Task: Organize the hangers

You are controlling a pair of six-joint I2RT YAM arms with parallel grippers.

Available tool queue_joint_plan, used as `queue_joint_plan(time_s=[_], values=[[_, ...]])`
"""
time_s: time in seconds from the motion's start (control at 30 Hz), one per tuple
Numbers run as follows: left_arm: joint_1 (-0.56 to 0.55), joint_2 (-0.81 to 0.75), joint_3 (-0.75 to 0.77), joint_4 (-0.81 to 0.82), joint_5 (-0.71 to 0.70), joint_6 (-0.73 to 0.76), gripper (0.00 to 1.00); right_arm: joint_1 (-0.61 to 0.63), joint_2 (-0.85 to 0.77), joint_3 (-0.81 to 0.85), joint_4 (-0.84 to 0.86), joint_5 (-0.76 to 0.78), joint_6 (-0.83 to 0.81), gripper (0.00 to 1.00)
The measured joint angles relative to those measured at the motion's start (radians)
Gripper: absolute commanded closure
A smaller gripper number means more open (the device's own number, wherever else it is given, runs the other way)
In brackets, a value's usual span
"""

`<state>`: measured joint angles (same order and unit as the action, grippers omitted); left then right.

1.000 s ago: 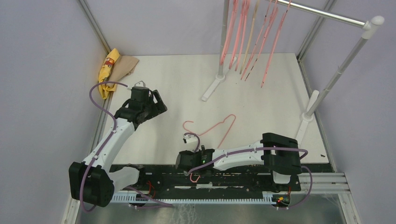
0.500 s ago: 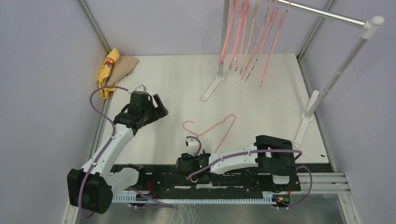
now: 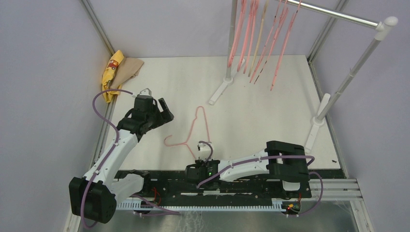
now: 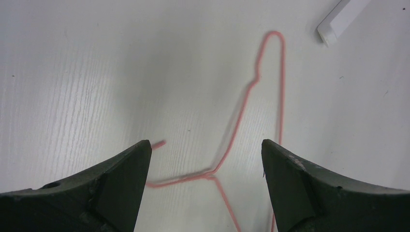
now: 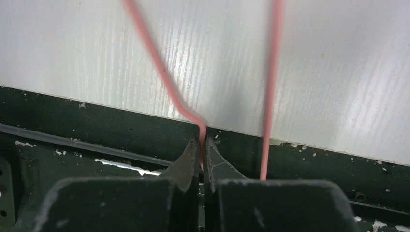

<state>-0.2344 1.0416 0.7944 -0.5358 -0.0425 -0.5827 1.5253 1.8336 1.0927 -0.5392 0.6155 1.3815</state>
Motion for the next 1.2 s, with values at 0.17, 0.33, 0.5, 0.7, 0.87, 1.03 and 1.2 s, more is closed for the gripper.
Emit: queue_joint_plan(time_s=[0.17,0.33,0.5,0.7,0.87,1.03,1.2], values=[[0.0,-0.004,0.0,-0.001,0.0,0.0,0.09,0.0,-0.142,-0.114,-0.005,0.066,0.006,0.99],[0.0,-0.026,0.0,-0.002,0.0,0.0,0.09,0.0,-0.355,-0.226,-0.051,0.182,0.013,0.99],[0.0,-0.049,0.001,-0.003,0.0,0.0,0.09,-0.006,-0.539,-0.267,-0.155,0.299,0.028,0.99],[0.0,-0.05,0.001,-0.003,0.001,0.0,0.09,-0.091,-0.763,-0.321,-0.264,0.365,0.016,0.99],[0.0,-0.041,0.001,0.006,0.004,0.0,0.1,-0.202,-0.969,-0.396,-0.335,0.359,-0.028,0.99],[0.0,-0.004,0.001,0.014,0.003,0.0,0.1,-0.219,-1.096,-0.401,-0.431,0.351,-0.048,0.99],[0.0,0.029,0.001,0.024,0.004,0.0,0.11,-0.219,-1.189,-0.375,-0.525,0.325,-0.076,0.99]])
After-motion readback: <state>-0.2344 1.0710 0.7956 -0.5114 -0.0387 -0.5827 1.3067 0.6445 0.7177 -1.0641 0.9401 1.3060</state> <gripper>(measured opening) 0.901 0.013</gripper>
